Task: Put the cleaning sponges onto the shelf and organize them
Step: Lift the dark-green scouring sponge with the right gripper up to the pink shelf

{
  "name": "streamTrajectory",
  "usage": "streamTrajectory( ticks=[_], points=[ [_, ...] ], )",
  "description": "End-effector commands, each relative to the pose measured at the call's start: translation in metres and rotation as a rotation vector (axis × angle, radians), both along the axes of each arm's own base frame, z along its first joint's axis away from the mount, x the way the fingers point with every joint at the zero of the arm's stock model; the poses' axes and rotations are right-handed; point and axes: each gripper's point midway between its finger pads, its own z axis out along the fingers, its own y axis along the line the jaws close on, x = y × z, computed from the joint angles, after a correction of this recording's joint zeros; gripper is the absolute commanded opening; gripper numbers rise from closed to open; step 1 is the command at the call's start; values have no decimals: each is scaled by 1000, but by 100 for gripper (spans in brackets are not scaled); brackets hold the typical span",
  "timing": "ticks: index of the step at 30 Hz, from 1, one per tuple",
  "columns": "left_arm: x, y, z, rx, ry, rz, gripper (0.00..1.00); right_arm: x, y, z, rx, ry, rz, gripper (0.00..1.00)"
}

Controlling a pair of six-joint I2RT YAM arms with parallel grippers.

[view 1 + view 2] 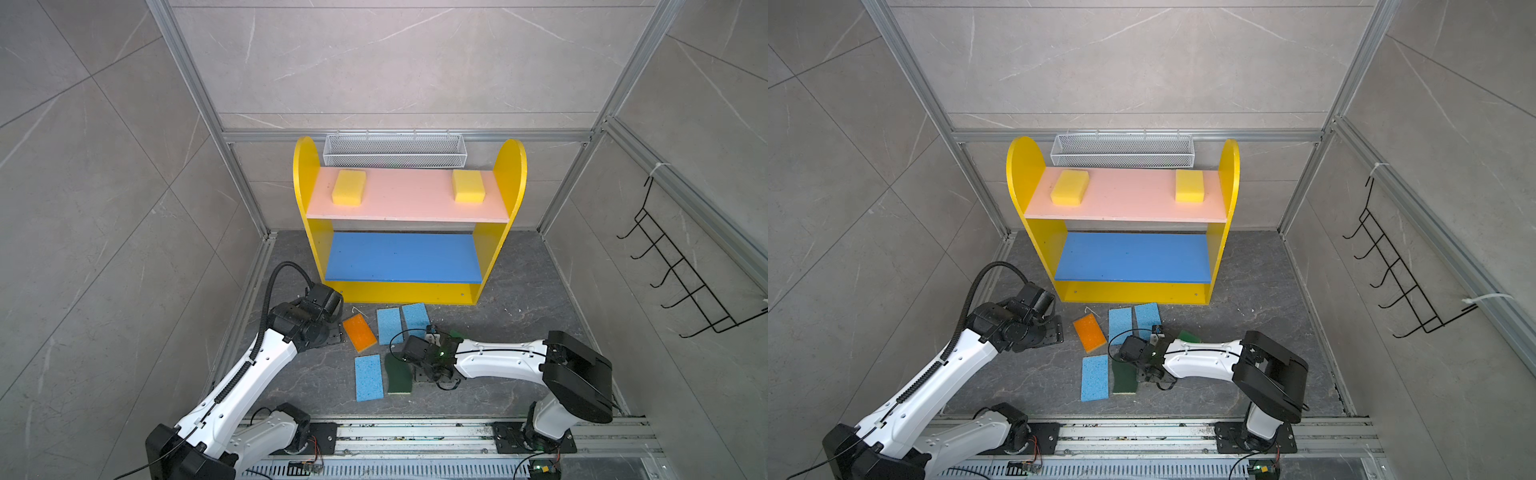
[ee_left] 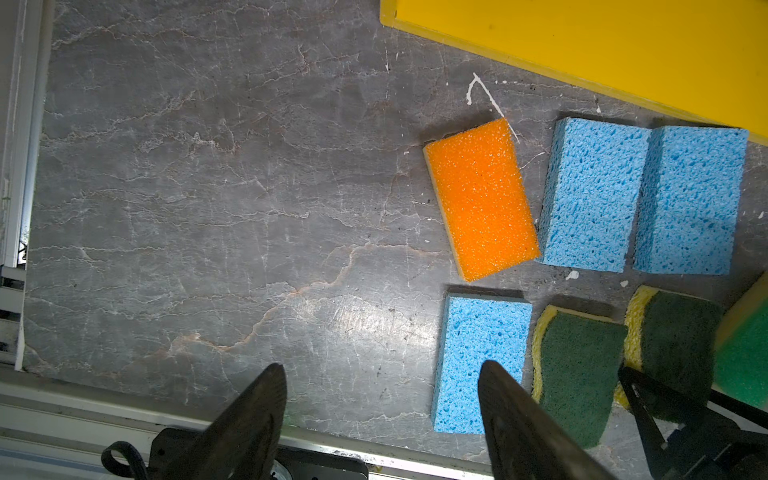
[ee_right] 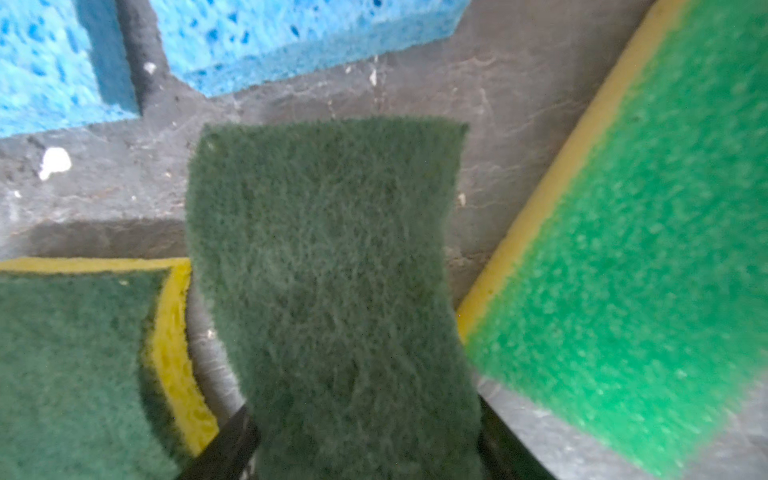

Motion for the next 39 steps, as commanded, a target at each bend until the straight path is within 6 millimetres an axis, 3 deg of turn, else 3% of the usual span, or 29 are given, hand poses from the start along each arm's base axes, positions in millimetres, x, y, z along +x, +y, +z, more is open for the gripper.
streamTrajectory(
  ticks=[1,9,16,24,39],
  points=[
    [5,0,19,-21,-57,-2,76,-3,-7,1,-52,2,26,65],
    [4,4,34,-23,-94,7,76,1,-8,40,-69,-70,89,64],
    [4,7,51,-30,-144,5,76,9,-8,97,-23,-170,120,64],
    [2,11,60,-30,-177,11,75,29,-9,185,-23,-337,188,64],
    [-2,9,65,-85,-224,14,75,60,30,354,159,-691,331,65]
  ],
)
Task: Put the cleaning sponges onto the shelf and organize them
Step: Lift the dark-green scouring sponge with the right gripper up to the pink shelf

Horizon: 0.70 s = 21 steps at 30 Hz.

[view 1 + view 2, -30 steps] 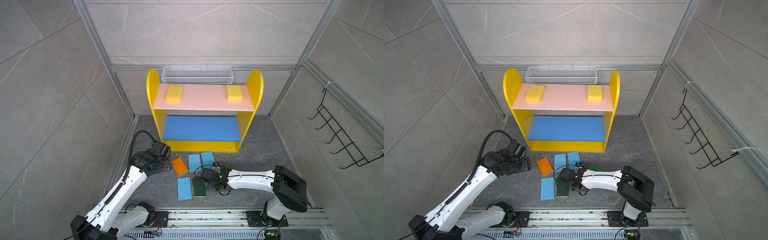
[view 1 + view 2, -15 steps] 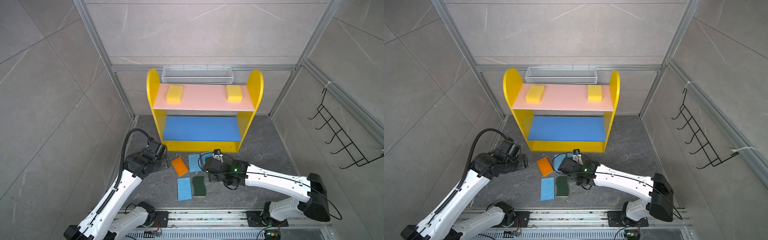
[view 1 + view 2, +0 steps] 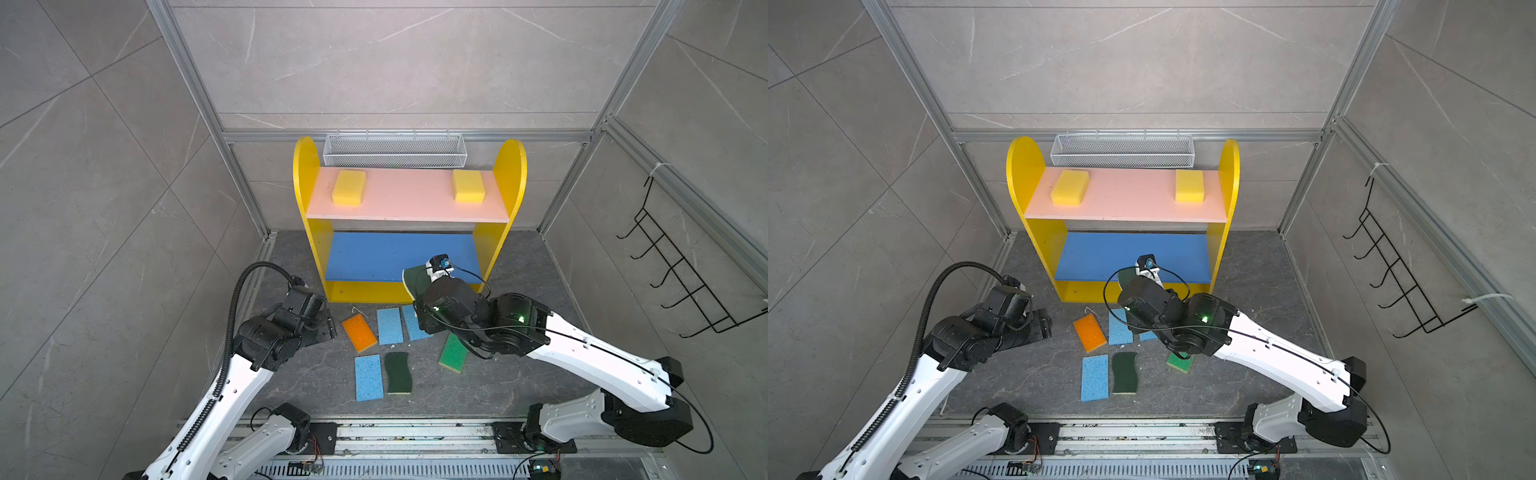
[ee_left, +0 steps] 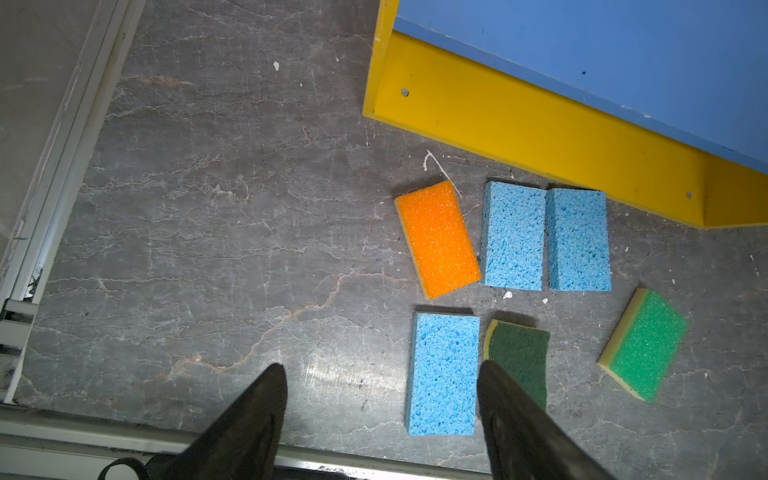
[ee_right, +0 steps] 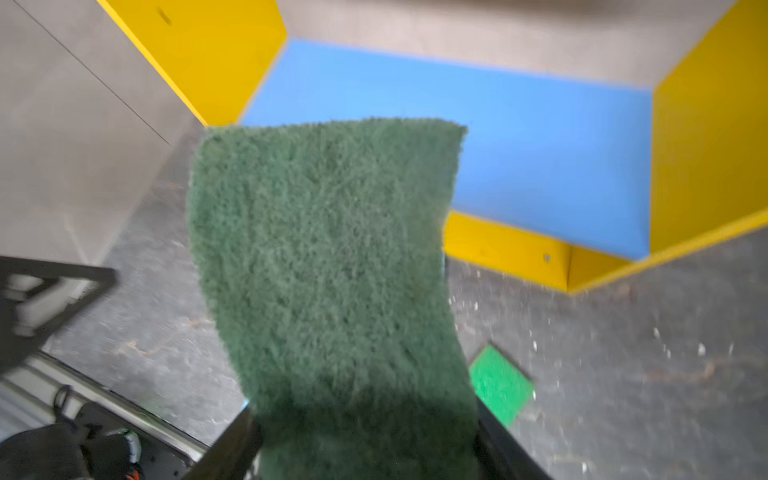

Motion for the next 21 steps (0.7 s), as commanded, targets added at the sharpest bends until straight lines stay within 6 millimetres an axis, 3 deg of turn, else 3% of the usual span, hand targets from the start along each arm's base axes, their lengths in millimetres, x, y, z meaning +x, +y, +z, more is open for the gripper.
streamTrajectory(
  ticks=[1,10,16,21],
  points=[
    [2,2,5,-2,-22,3,75,9,7,40,-6,-121,45,65],
    [7,-5,11,-55,-71,5,75,35,21,110,99,-257,67,65],
    [11,-8,21,-101,-122,11,75,61,22,142,175,-292,46,64],
    [8,-6,26,-105,-138,18,75,93,21,154,213,-313,-6,65]
  ],
)
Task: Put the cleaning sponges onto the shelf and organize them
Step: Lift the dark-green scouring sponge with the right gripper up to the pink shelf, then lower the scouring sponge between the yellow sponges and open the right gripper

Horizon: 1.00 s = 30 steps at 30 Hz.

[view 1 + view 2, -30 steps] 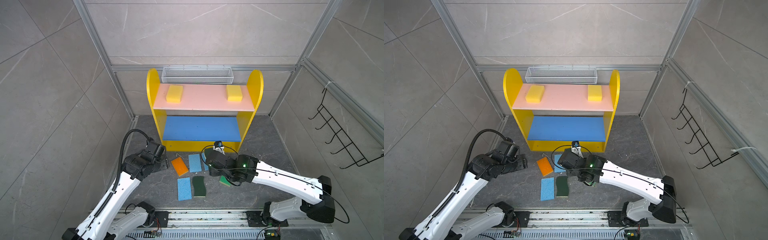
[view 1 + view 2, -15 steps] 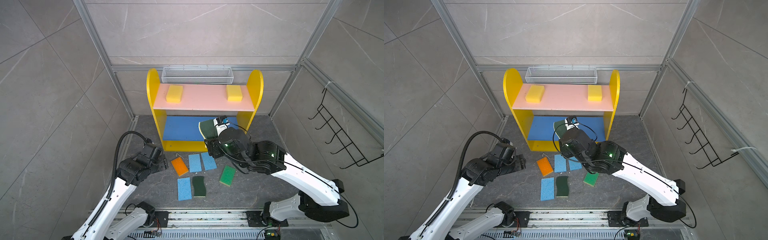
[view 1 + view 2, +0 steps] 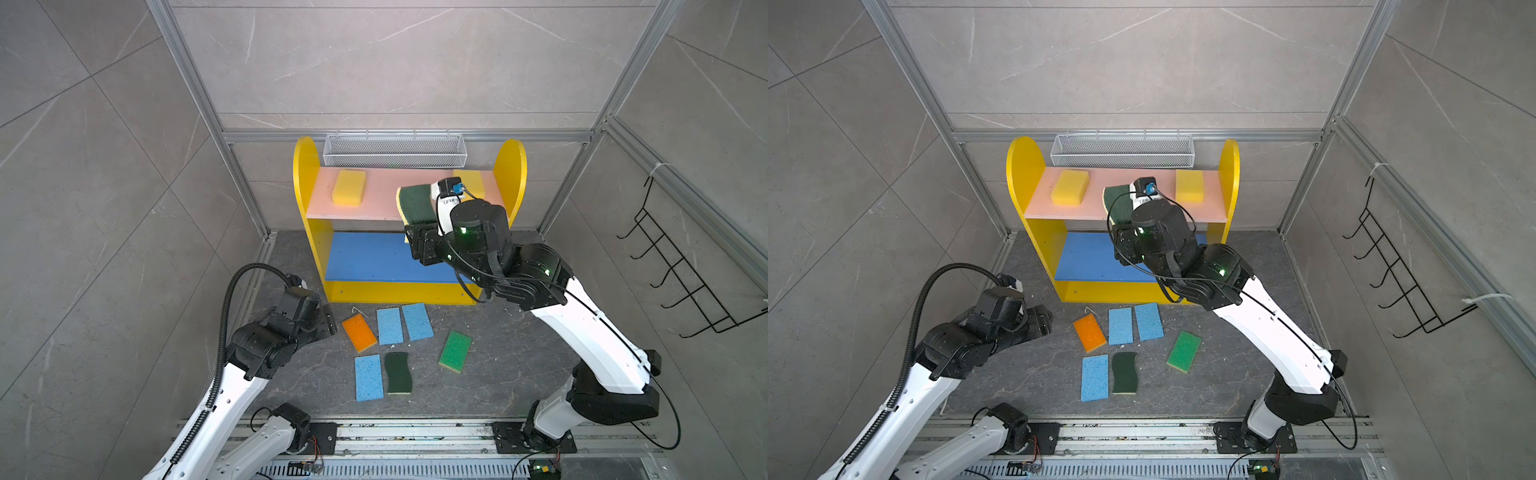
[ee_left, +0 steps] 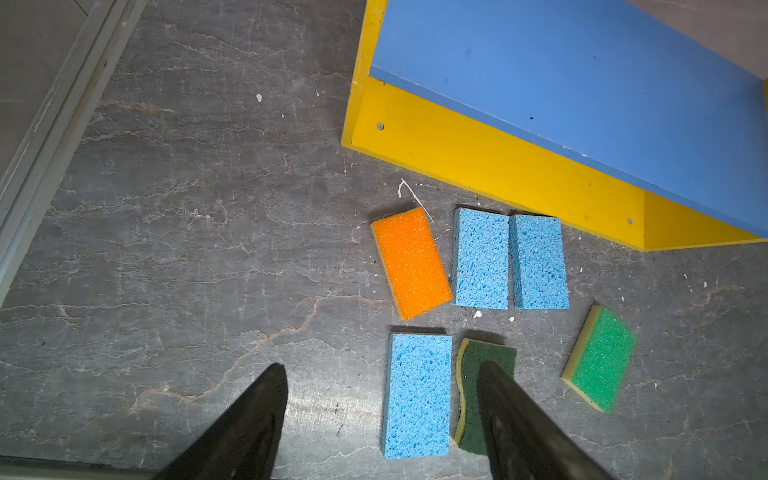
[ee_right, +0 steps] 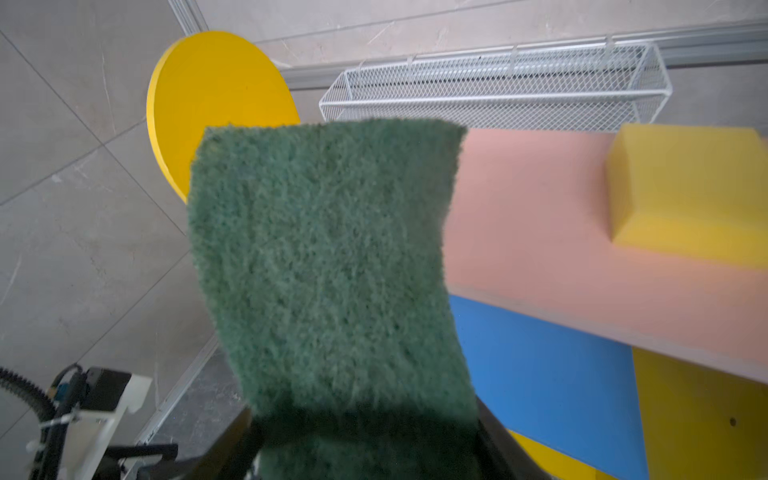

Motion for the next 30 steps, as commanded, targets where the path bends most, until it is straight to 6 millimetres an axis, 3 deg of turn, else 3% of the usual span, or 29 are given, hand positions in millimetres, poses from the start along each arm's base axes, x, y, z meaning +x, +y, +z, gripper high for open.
streamTrajectory(
  ticks=[1,5,13,22,30],
  points=[
    [2,-1,9,-38,-37,15,75,17,6,8,26,-21,-6,64],
    [5,-11,8,-92,-38,0,75,37,14,7,37,-30,-24,64],
    [5,-8,12,-94,-52,20,74,72,23,-3,41,-38,-88,66],
    [11,-10,5,-65,-21,18,74,106,13,-13,47,-40,-177,66],
    [17,-13,1,-58,-10,14,74,124,12,-23,27,-26,-200,66]
  ],
)
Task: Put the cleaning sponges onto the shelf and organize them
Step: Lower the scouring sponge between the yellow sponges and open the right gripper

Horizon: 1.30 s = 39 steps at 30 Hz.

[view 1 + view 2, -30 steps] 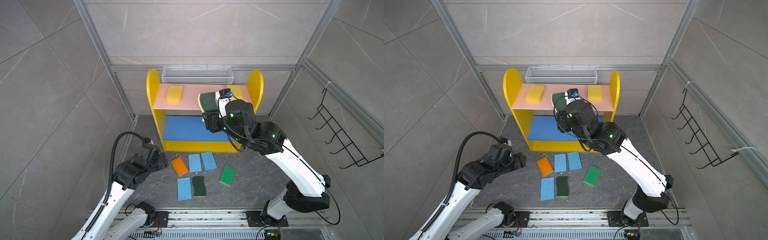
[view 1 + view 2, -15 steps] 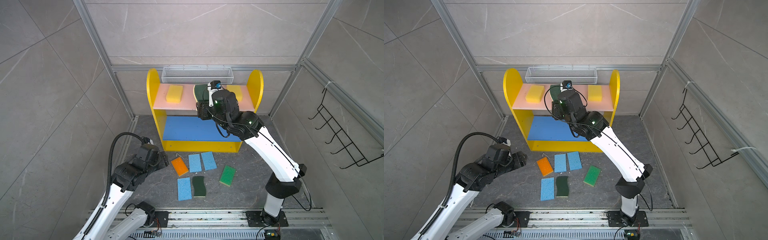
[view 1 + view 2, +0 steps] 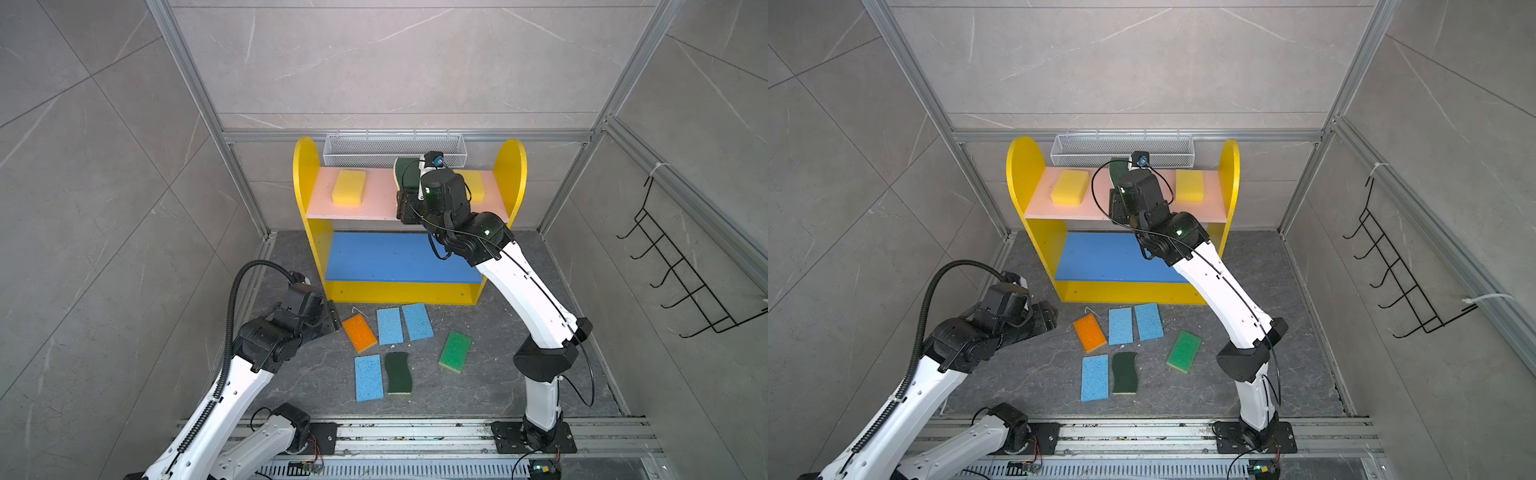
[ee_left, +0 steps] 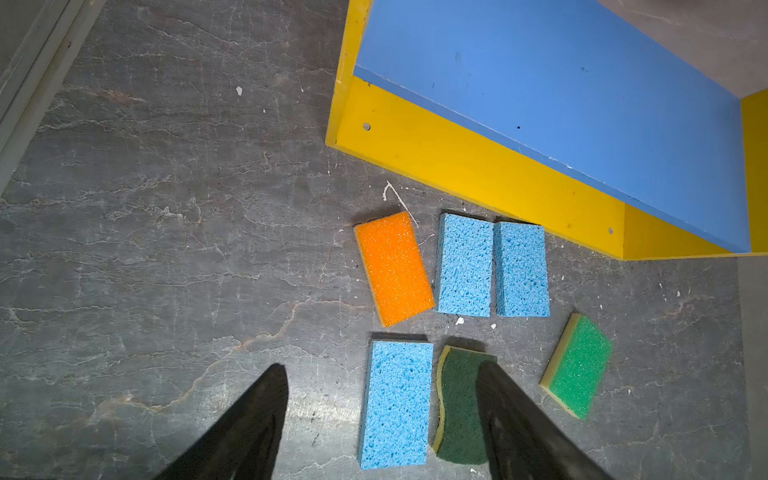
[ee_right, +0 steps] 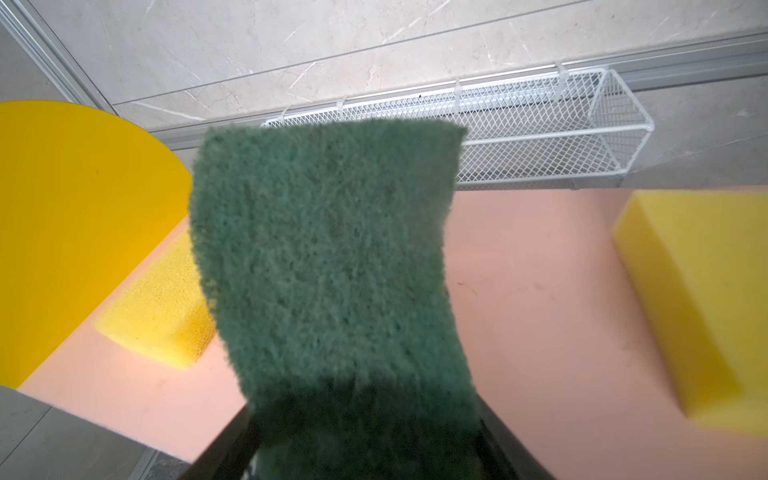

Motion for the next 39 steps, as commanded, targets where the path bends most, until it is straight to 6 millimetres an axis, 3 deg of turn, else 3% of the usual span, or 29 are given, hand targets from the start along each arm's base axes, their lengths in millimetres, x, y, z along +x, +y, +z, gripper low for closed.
streamTrajectory(
  ticks=[1,15,16,39],
  points=[
    [6,-2,6,-13,-26,0,74,8,-1,0,3,-6,-22,66],
    [7,-4,6,-15,-24,-4,75,23,-6,-23,-65,21,-74,67],
    [6,-3,5,-14,-22,-3,75,22,-8,-13,-44,4,-77,67],
    [2,1,2,-1,-13,5,75,27,-3,-23,-33,37,-67,74]
  ],
)
